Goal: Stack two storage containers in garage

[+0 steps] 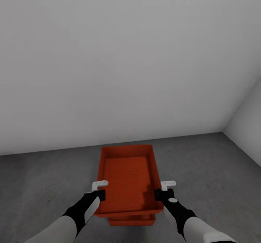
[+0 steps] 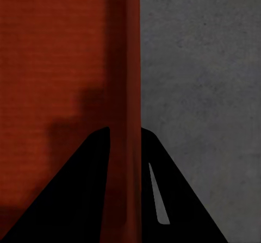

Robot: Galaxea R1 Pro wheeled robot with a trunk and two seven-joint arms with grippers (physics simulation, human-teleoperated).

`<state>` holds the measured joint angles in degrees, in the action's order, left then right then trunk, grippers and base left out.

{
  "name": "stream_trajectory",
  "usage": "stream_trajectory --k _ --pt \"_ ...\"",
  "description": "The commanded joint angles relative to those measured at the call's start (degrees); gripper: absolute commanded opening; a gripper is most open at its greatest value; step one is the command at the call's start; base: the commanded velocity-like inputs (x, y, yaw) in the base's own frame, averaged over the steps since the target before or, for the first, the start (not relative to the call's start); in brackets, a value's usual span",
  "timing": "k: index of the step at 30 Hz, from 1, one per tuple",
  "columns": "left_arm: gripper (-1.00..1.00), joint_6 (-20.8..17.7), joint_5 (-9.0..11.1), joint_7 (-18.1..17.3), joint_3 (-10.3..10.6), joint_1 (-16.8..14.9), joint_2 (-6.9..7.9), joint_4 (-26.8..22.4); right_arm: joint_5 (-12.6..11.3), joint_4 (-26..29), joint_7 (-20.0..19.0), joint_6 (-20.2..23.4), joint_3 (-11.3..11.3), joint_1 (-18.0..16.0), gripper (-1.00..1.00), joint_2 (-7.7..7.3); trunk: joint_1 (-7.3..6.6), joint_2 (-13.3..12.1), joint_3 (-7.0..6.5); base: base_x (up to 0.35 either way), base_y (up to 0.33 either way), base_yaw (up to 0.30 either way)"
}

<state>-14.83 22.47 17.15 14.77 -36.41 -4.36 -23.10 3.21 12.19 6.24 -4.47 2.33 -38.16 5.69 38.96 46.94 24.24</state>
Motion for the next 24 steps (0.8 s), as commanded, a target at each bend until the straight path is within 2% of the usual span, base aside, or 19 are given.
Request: stream_trajectory --k 1,24 --pt "-1.0 0.95 -1.64 0.78 -1.32 -0.06 1.1 -0.25 0.27 -0.14 1.9 -0.18 -1.27 -0.01 -1.0 -0.52 0.0 0.05 0.15 0.0 0.0 0.0" --pt "-1.0 0.95 -1.64 0.78 -1.32 -0.06 1.08 -0.22 0.27 -0.14 2.82 -0.03 -1.27 0.0 -1.0 -0.33 0.0 0.05 0.28 0.0 0.0 0.0"
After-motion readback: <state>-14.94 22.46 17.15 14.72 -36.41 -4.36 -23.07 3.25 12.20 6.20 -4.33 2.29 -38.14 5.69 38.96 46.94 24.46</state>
